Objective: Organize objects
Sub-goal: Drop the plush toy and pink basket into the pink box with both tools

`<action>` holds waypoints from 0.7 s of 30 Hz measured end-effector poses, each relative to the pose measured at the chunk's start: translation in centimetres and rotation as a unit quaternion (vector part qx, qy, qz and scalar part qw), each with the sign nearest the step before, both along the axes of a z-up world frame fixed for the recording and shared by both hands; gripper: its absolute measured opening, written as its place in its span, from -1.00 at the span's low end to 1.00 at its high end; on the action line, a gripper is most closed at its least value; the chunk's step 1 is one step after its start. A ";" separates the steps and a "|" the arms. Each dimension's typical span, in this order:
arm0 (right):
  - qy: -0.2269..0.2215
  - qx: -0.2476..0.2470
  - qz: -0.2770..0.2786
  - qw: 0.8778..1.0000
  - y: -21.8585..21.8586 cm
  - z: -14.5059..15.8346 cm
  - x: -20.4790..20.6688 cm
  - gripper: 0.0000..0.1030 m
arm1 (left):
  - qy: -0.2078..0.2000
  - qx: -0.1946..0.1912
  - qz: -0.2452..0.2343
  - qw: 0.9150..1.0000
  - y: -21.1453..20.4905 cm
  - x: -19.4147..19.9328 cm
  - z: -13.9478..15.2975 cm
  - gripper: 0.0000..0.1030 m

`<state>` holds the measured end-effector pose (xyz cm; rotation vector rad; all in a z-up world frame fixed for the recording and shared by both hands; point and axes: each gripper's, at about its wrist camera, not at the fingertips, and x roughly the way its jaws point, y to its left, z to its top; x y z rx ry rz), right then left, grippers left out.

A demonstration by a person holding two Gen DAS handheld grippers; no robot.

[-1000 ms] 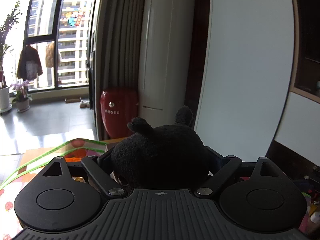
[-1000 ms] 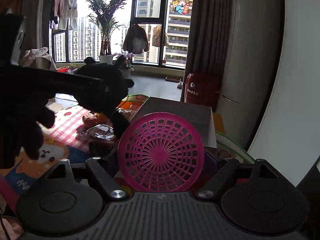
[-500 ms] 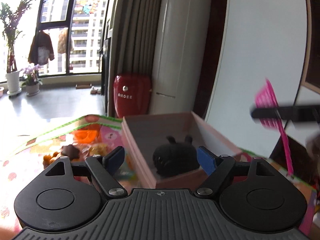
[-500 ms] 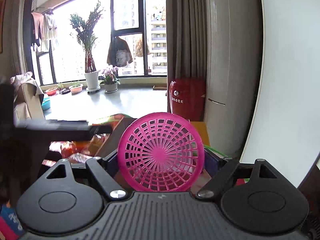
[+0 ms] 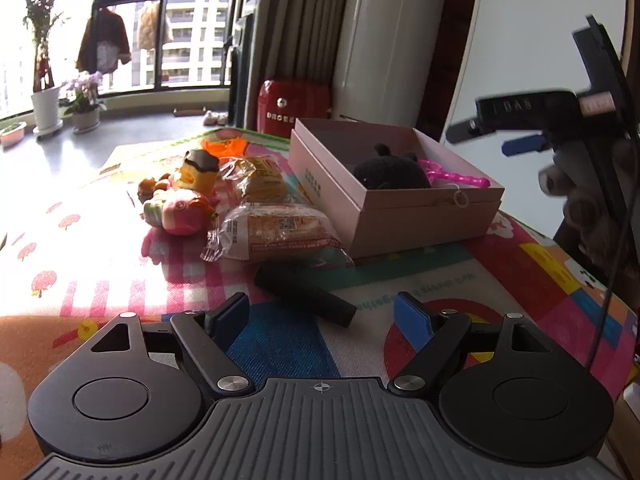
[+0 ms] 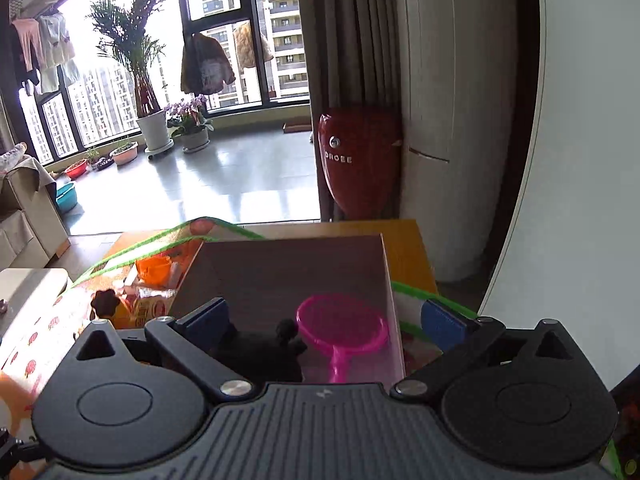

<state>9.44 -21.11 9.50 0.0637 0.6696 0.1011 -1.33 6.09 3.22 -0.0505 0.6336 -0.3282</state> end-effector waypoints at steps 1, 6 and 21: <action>-0.001 -0.009 0.003 1.000 0.2 -0.7 -1.1 0.98 | -0.001 -0.004 0.001 1.000 0.0 -0.1 0.0 0.63; -0.020 -0.052 0.036 0.998 2.1 -3.8 -7.6 1.00 | 0.018 -0.035 0.033 0.999 0.1 0.7 -0.8 0.63; -0.010 -0.014 0.012 1.000 3.6 -8.9 -10.5 1.00 | 0.047 0.015 0.098 0.994 -3.8 4.7 -2.4 0.62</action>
